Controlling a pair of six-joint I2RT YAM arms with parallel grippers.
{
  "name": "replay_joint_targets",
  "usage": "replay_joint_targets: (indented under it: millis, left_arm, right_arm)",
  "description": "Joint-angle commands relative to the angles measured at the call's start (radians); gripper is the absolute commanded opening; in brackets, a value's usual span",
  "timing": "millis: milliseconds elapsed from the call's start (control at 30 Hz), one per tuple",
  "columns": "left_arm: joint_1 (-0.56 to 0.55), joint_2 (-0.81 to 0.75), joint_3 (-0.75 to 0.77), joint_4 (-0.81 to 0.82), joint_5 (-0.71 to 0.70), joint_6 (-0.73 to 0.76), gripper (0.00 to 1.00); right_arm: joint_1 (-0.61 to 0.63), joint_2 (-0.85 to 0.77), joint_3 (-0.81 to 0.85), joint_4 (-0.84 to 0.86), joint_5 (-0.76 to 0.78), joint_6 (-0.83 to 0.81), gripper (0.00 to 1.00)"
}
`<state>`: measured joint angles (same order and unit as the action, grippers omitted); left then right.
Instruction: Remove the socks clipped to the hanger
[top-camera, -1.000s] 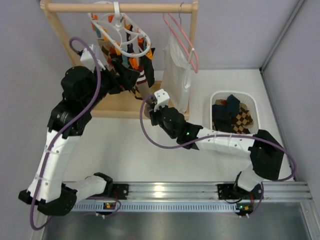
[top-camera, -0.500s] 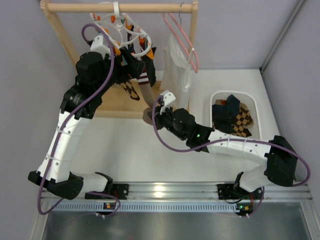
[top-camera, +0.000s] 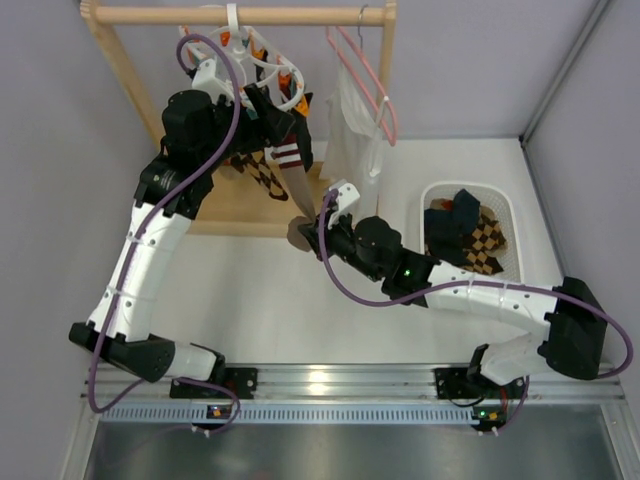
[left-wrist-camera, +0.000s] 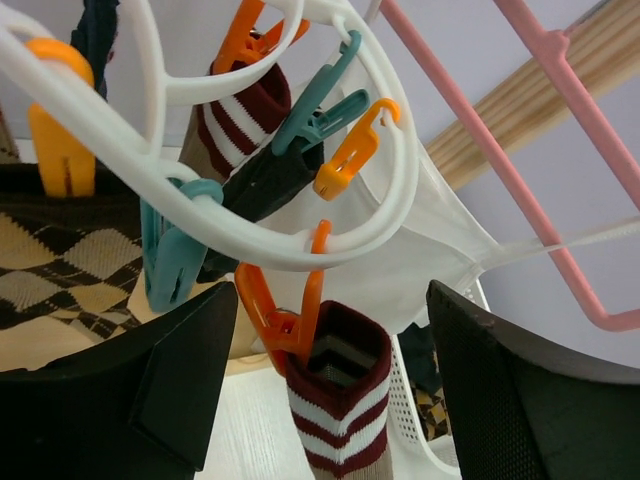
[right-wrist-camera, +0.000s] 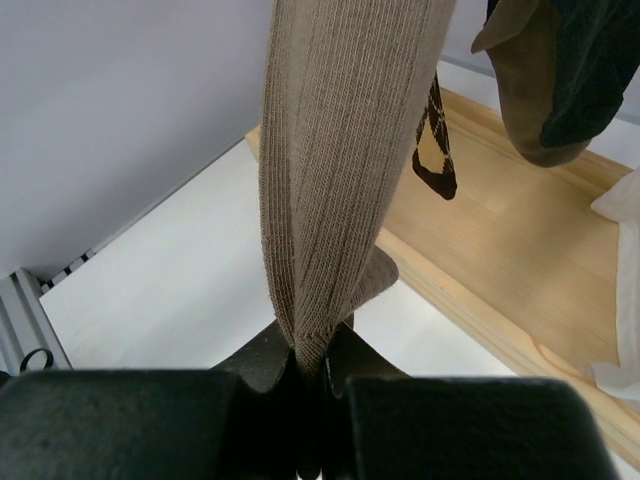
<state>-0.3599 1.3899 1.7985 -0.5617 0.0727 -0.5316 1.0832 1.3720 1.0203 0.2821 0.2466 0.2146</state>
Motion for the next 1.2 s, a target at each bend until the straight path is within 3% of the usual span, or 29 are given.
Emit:
replay_joint_targets:
  millis: [0,367,467,500,567,833,1033,1067,1167]
  left_arm:
    - [0.006,-0.006,-0.011,0.12,0.052,-0.001,0.79]
    - [0.032,0.037,-0.027,0.144,0.047,0.005,0.77]
    - [0.036,0.044,-0.036,0.163,0.059,0.004,0.71]
    - [0.036,0.044,-0.039,0.178,0.064,0.004,0.63]
    - [0.038,0.047,-0.041,0.184,0.067,0.001,0.6]
    - [0.039,0.066,-0.039,0.197,0.082,-0.011,0.2]
    - [0.038,0.063,-0.044,0.197,0.076,-0.01,0.19]
    - [0.038,0.061,-0.044,0.195,0.081,-0.013,0.21]
    - [0.038,0.047,-0.063,0.197,0.091,-0.019,0.42]
  right_arm:
    - [-0.008,-0.039,-0.003,-0.011,-0.036,0.02,0.02]
    - [-0.009,-0.044,-0.002,0.002,-0.073,0.032,0.02]
    - [-0.009,-0.042,-0.002,0.008,-0.086,0.037,0.03]
    - [-0.008,-0.042,-0.002,0.009,-0.089,0.037,0.03]
    - [-0.008,-0.039,-0.003,0.009,-0.092,0.04,0.03]
    - [-0.009,-0.05,-0.019,0.017,-0.096,0.046,0.03]
    - [-0.009,-0.102,-0.075,0.016,-0.075,0.052,0.03]
    - [-0.009,-0.114,-0.086,0.008,-0.064,0.052,0.03]
    - [-0.011,-0.181,-0.13,-0.076,0.015,0.071,0.04]
